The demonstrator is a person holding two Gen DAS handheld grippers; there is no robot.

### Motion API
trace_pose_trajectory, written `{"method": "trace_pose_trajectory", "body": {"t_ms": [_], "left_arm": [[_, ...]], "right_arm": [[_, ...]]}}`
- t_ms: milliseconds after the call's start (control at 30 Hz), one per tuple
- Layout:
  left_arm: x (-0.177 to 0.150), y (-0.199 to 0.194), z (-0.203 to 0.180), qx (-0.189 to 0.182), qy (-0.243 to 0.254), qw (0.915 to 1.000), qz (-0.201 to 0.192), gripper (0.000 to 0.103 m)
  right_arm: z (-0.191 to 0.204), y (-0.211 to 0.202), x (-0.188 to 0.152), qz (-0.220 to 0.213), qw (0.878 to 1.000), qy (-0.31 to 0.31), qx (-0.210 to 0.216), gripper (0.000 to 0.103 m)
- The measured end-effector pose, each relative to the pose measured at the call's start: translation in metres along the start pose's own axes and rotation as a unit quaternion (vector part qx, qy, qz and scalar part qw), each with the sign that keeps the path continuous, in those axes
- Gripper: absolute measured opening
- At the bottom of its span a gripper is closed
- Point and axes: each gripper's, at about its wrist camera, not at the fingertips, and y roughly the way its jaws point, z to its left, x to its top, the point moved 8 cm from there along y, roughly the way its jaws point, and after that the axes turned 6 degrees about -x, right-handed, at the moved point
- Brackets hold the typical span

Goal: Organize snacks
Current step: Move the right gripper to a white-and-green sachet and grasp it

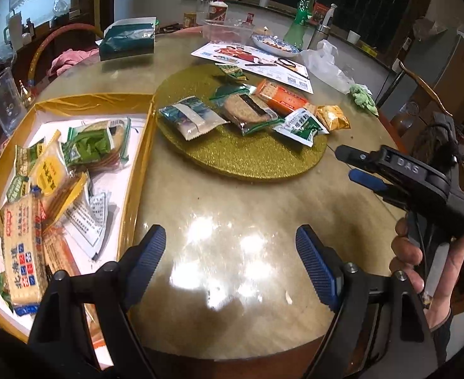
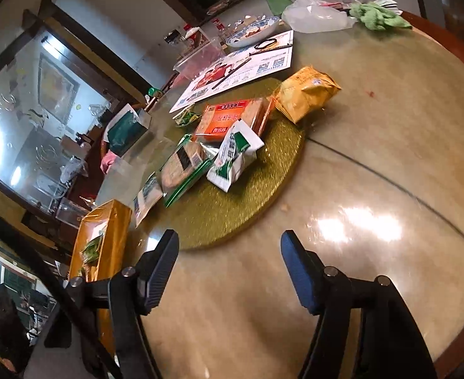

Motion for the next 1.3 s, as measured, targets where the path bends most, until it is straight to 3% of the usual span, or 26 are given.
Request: {"method": "trace_pose_trajectory", "body": {"t_ms": [300, 533, 600, 667, 700, 767, 933, 1067, 1233, 1300], "left_arm": [[0.010, -0.002, 0.012, 0.011, -0.013, 0.9998, -0.006, 0.084], [0.012, 0.000, 0.017, 0.013, -0.019, 0.9997, -0.005, 0.084], [0.014, 0.001, 0.017, 0.014, -0.016, 0.9998, -0.005, 0.084], [0.016, 0.003, 0.014, 0.016, -0.011, 0.9998, -0.007, 0.084], [0.018, 0.004, 0.013, 0.018, -0.007, 0.9998, -0.007, 0.084], [0.021, 0.006, 0.011, 0.018, -0.005, 0.9998, -0.007, 0.084], [0.031, 0.016, 0.005, 0.013, 0.001, 0.9999, 0.001, 0.084], [0.047, 0.036, 0.002, 0.006, 0.000, 0.9998, 0.019, 0.084], [0.081, 0.068, 0.003, -0.002, -0.022, 0.9989, 0.042, 0.084], [0.090, 0.080, 0.000, -0.007, -0.028, 0.9984, 0.048, 0.084]], "right_arm": [[-0.005, 0.032, 0.036, 0.003, 1.000, -0.012, -0.027, 0.052], [-0.005, 0.057, 0.050, 0.023, 0.999, -0.003, -0.028, 0.051], [-0.010, 0.065, 0.052, 0.032, 0.999, 0.013, -0.026, 0.034], [-0.011, 0.067, 0.054, 0.031, 0.999, 0.026, -0.015, 0.028], [-0.012, 0.067, 0.054, 0.035, 0.999, 0.031, -0.016, 0.018], [-0.013, 0.066, 0.050, 0.041, 0.998, 0.034, -0.015, 0.012], [-0.017, 0.046, 0.031, 0.051, 0.998, 0.032, -0.026, 0.010], [-0.029, 0.015, -0.007, 0.067, 0.997, 0.037, -0.028, 0.010], [-0.034, -0.017, -0.047, 0.050, 0.998, 0.007, -0.037, 0.010], [-0.034, -0.023, -0.060, 0.053, 0.998, 0.009, -0.020, 0.010]]}}
